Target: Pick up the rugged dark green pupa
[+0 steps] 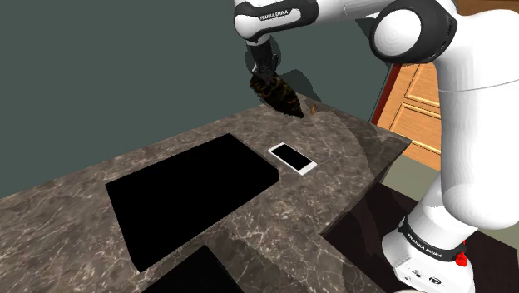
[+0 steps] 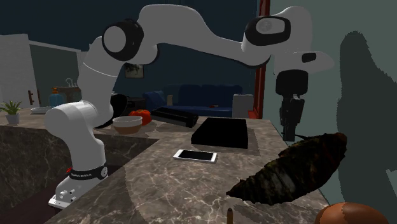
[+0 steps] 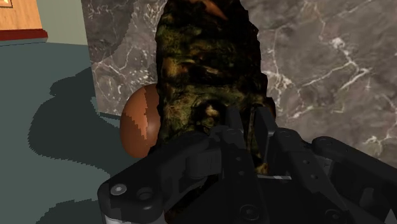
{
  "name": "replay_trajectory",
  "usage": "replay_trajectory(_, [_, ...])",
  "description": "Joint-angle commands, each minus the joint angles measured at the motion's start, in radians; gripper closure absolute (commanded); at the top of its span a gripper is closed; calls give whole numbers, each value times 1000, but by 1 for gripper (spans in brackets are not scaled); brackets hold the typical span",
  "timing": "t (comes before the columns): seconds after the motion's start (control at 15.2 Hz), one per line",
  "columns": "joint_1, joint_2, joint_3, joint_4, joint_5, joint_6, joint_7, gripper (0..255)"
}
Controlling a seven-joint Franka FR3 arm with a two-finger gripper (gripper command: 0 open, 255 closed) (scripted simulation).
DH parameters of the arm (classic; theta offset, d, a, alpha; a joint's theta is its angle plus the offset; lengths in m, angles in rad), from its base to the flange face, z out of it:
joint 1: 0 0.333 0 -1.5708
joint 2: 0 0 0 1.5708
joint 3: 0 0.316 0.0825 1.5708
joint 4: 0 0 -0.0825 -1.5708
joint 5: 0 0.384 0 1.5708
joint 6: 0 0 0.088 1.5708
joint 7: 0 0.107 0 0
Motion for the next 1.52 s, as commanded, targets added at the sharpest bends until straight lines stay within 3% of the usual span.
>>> replay_trajectory(0.0, [0, 0, 0, 0, 0, 0, 0, 255])
replay_trajectory(0.33, [0, 2, 0, 2, 0, 0, -1, 255])
replay_trajectory(1.45, [7, 59, -6, 294, 6, -225, -71, 255])
